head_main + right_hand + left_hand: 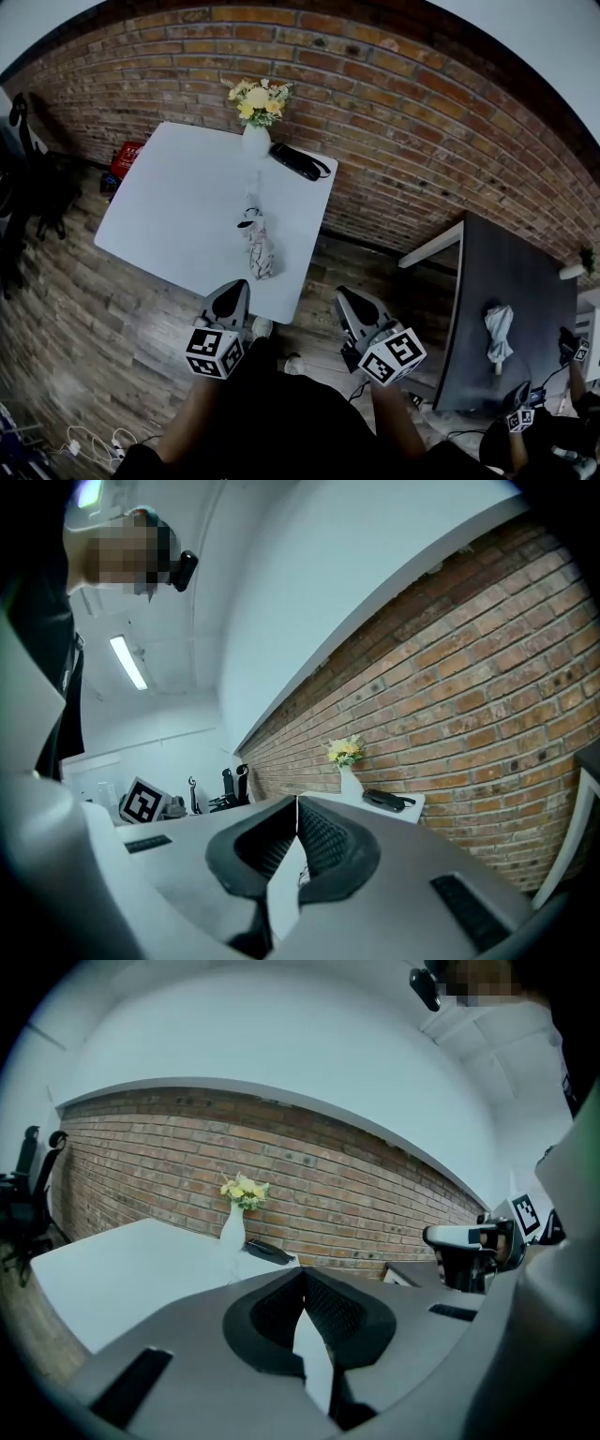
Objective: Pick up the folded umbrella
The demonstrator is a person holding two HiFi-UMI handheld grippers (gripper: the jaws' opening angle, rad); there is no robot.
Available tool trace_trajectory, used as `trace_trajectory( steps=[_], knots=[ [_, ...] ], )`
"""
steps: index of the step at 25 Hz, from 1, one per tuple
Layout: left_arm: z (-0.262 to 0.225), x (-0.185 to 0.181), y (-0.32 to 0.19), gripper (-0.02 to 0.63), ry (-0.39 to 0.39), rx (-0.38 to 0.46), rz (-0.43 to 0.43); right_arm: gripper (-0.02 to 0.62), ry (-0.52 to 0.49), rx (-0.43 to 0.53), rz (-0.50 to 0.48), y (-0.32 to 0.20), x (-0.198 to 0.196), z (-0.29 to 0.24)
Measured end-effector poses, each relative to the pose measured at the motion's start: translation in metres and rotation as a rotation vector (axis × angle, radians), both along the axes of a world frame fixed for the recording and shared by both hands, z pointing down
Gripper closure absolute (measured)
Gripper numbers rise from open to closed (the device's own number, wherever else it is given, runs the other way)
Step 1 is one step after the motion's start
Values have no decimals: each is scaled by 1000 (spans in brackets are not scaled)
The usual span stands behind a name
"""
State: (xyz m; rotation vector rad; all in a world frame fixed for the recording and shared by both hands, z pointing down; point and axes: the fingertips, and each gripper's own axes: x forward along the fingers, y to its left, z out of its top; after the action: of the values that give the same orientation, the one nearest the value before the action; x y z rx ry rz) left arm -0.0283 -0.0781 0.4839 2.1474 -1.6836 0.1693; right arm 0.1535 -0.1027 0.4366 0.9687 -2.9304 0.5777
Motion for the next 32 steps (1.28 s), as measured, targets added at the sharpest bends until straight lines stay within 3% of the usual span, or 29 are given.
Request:
trace_trajectory(
  steps=[5,21,28,32],
  knots=[
    [11,-24,-34,592,9,-13,17,574,26,11,22,-27,-22,-1],
    [52,-50,-106,592,19,-88,214,574,111,-29,101,-84,-95,24],
    [66,-51,-117,592,31,-125,172,574,126,-42,28,-93,-122,34],
    [82,-49,-123,591,20,-167,117,574,182,-42,-54,-97,-134,51]
  ],
)
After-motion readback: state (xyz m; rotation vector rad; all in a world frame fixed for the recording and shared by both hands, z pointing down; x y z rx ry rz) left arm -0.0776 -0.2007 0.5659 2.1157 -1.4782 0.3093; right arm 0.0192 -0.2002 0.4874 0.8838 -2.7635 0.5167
